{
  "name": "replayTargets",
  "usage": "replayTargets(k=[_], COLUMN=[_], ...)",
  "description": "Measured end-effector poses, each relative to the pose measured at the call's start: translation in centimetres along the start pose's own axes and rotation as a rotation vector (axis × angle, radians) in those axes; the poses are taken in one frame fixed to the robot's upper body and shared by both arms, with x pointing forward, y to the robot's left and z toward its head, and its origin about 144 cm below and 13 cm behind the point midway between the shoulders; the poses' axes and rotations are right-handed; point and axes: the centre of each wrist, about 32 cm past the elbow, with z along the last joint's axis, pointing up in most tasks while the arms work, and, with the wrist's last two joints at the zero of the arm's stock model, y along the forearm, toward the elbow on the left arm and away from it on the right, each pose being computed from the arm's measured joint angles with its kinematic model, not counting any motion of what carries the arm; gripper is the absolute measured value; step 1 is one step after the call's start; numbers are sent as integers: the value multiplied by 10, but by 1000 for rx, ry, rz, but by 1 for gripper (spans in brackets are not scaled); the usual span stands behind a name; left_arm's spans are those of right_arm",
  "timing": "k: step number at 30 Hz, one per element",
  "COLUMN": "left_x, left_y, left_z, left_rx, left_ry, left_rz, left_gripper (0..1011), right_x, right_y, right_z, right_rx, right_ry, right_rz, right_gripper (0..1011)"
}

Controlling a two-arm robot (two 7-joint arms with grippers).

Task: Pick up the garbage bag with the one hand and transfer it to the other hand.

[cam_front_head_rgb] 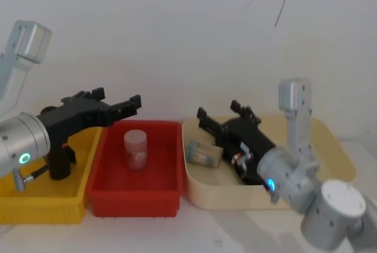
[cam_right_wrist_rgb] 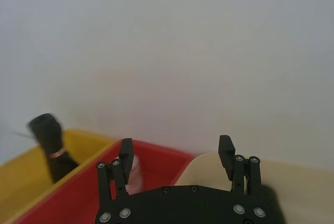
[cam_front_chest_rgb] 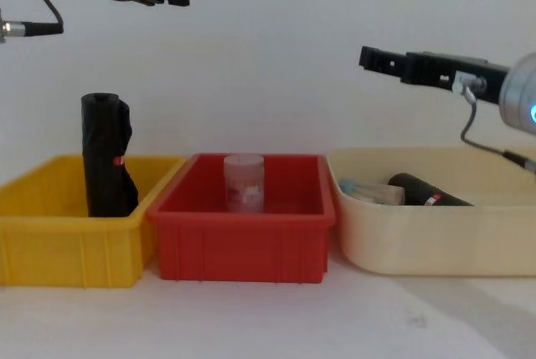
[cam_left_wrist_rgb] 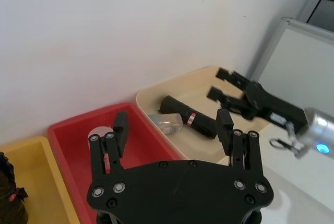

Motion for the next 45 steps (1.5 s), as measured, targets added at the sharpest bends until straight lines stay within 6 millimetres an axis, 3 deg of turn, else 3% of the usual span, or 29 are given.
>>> replayTargets(k=[10,17,45], left_x=[0,0,0], left_y=[0,0,0], left_z=[0,0,0], left_rx=[0,0,0], left_ry=[0,0,0], left_rz=[0,0,0], left_gripper=[1000,1000,1000], right_x=[-26,-36,-50], right_y=[-40,-56,-76], right_z=[-26,-33,-42], right_rx=[39,47,52], right_ry=[42,56,79], right_rz=[117,178,252], right_gripper=[1000,1000,1000])
